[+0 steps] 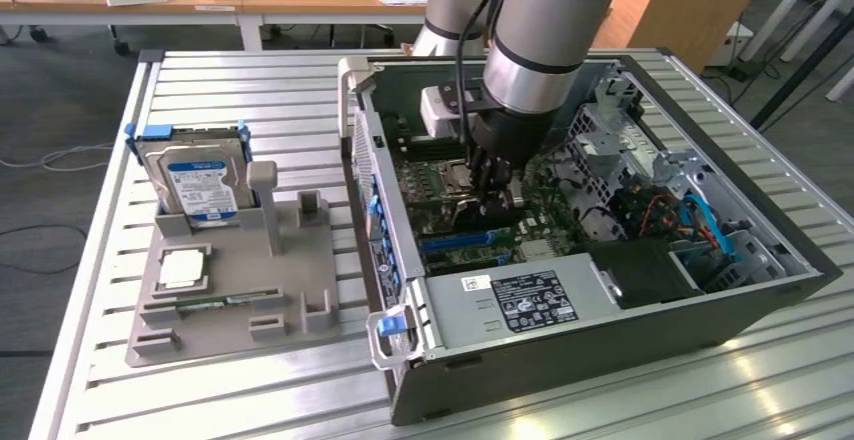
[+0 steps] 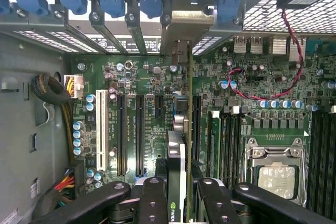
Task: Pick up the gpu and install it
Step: 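Insert the gpu into the slot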
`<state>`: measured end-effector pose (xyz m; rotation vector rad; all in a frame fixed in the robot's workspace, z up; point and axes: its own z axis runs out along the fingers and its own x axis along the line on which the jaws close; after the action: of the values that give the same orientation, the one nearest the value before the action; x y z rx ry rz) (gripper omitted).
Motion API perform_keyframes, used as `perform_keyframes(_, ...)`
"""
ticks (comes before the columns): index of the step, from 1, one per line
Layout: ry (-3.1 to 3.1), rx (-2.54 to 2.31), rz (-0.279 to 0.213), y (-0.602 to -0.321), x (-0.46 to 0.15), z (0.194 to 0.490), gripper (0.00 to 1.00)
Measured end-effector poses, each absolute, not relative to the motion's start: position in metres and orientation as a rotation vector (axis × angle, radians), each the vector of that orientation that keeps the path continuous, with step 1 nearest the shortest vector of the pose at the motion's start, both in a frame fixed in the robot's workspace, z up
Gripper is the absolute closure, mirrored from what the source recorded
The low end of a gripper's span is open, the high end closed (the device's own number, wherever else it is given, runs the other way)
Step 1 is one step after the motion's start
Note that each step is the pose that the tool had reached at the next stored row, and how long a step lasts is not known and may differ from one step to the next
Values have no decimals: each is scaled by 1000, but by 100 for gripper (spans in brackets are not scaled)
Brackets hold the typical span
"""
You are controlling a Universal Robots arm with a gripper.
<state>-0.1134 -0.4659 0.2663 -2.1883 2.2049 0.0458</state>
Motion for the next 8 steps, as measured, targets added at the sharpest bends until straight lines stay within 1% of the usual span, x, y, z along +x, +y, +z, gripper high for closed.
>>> perform_keyframes(8,2205,-2188,46,-466,-114,265,73)
